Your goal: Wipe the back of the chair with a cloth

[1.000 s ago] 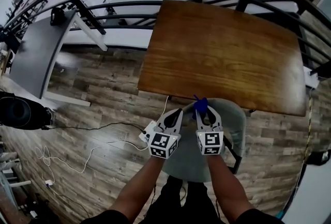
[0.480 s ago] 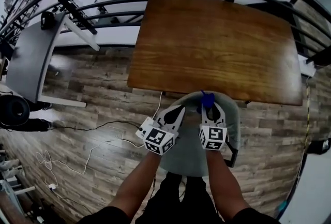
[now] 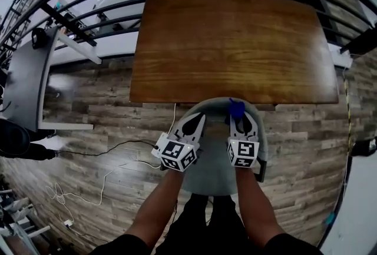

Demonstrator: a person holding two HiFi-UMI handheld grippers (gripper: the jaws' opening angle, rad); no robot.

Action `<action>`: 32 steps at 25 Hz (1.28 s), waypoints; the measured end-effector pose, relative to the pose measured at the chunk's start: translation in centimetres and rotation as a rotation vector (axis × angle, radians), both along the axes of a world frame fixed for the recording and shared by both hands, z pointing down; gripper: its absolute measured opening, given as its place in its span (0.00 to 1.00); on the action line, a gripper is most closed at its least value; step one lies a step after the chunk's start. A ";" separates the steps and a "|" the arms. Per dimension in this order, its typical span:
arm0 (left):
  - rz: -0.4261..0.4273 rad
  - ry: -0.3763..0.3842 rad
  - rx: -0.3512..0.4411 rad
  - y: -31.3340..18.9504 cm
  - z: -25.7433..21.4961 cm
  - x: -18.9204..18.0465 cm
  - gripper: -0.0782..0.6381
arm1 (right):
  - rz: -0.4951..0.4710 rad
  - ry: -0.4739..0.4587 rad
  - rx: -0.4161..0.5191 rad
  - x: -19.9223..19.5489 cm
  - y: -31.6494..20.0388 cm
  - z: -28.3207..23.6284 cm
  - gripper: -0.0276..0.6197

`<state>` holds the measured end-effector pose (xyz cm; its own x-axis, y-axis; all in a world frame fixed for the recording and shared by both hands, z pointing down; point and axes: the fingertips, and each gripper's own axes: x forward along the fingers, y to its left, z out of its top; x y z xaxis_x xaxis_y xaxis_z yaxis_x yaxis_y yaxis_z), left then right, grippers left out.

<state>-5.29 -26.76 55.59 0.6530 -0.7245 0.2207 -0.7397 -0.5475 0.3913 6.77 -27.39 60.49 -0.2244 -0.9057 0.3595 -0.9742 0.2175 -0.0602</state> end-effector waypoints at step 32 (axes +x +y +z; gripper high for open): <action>0.000 -0.082 0.001 2.9 0.0 0.9 0.11 | 0.120 0.030 0.036 4.8 4.9 -0.3 0.22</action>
<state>-4.36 -23.87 55.63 0.6327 -0.7249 0.2726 -0.7693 -0.5477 0.3289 11.56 -22.49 60.17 -0.1038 -0.9377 0.3316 -0.9945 0.1012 -0.0253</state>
